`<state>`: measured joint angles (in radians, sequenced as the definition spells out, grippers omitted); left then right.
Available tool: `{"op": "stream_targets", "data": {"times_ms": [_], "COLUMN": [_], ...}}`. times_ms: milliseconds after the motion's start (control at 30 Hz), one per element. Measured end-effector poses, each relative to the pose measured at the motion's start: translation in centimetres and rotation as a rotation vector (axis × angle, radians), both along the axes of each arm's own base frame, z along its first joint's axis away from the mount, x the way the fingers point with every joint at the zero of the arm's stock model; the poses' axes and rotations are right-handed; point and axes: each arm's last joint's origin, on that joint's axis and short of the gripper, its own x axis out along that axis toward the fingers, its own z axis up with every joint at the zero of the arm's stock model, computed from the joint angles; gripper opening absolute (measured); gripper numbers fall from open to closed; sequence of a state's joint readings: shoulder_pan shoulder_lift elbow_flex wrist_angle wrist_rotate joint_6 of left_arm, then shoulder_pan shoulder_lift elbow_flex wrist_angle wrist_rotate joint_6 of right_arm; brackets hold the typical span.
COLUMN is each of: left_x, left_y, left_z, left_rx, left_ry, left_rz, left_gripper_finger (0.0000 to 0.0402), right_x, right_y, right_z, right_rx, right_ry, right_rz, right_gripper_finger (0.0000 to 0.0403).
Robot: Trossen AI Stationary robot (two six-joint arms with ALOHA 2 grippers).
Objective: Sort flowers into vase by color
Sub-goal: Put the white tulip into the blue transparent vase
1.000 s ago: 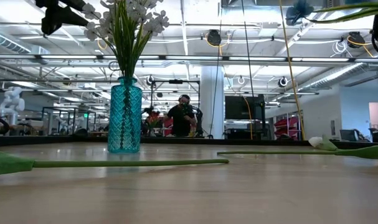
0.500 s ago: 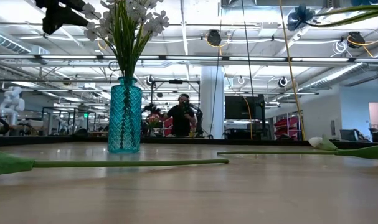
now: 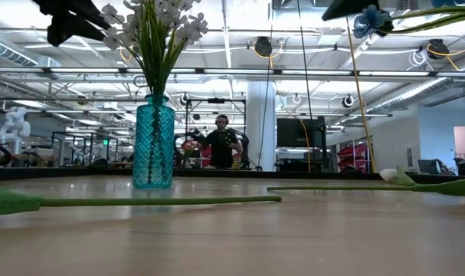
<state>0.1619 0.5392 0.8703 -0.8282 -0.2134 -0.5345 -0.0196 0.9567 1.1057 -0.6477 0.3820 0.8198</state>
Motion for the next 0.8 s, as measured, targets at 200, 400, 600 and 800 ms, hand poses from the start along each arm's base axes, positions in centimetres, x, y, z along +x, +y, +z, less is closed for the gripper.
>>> {"op": "stream_targets", "data": {"times_ms": [200, 400, 600, 800], "left_x": [-0.2, -0.3, -0.5, -0.4], "left_y": [0.0, 0.0, -0.1, -0.1], "left_z": [-0.4, -0.5, -0.8, -0.7], "left_rx": [0.003, 0.027, 0.022, 0.026], "left_ry": [0.053, 0.081, 0.116, 0.096], "left_rz": [-0.004, -0.018, -0.019, -0.019], "left_gripper_finger": [0.0141, 0.0141, 0.0141, 0.0141], "right_x": [1.1, 0.7, -0.4, -1.0], "right_y": [-4.4, -8.0, -9.1, -9.2], "right_z": [-1.6, -4.2, -6.4, -8.6], "right_rx": [0.115, 0.302, 0.426, 0.463], "right_ry": [0.208, 0.555, 0.818, 0.888], "right_rz": [-0.093, -0.251, -0.348, -0.398], "right_gripper_finger": [0.0001, 0.0000, 0.0008, 0.0057]}}
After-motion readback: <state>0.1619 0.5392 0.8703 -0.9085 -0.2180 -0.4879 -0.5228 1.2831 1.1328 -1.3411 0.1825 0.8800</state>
